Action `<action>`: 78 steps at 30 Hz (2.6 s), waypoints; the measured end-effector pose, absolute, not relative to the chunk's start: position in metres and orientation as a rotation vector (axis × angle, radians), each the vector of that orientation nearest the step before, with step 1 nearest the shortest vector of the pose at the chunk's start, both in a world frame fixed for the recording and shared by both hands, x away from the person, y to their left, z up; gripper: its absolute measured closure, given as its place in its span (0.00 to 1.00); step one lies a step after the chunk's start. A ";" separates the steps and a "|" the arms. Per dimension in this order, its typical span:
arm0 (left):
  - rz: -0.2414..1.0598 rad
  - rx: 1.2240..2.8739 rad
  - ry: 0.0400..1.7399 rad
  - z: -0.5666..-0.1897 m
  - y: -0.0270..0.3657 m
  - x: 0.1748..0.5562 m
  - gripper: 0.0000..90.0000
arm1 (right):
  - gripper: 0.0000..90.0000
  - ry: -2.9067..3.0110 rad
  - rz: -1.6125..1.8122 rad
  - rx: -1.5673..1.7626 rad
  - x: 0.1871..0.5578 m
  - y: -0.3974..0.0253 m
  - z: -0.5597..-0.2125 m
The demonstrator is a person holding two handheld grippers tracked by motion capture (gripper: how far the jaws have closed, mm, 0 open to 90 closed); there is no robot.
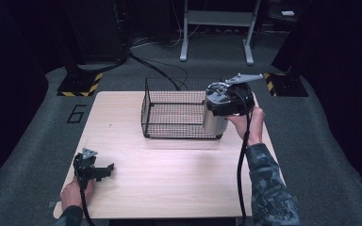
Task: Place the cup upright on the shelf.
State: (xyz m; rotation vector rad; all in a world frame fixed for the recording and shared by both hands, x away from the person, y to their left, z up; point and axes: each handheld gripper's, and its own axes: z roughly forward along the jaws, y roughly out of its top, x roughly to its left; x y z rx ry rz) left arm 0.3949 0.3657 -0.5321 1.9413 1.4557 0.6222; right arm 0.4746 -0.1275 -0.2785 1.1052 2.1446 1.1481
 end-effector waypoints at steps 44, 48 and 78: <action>0.619 1.953 1.447 -0.532 0.366 0.395 0.00 | 0.04 2.181 1.064 1.168 0.584 -0.044 -0.320; 0.621 1.954 1.448 -0.532 0.366 0.395 0.00 | 0.04 2.178 1.067 1.167 0.588 -0.041 -0.326; 0.595 1.961 1.461 -0.530 0.366 0.394 0.00 | 0.04 2.149 1.031 1.296 0.620 -0.018 -0.381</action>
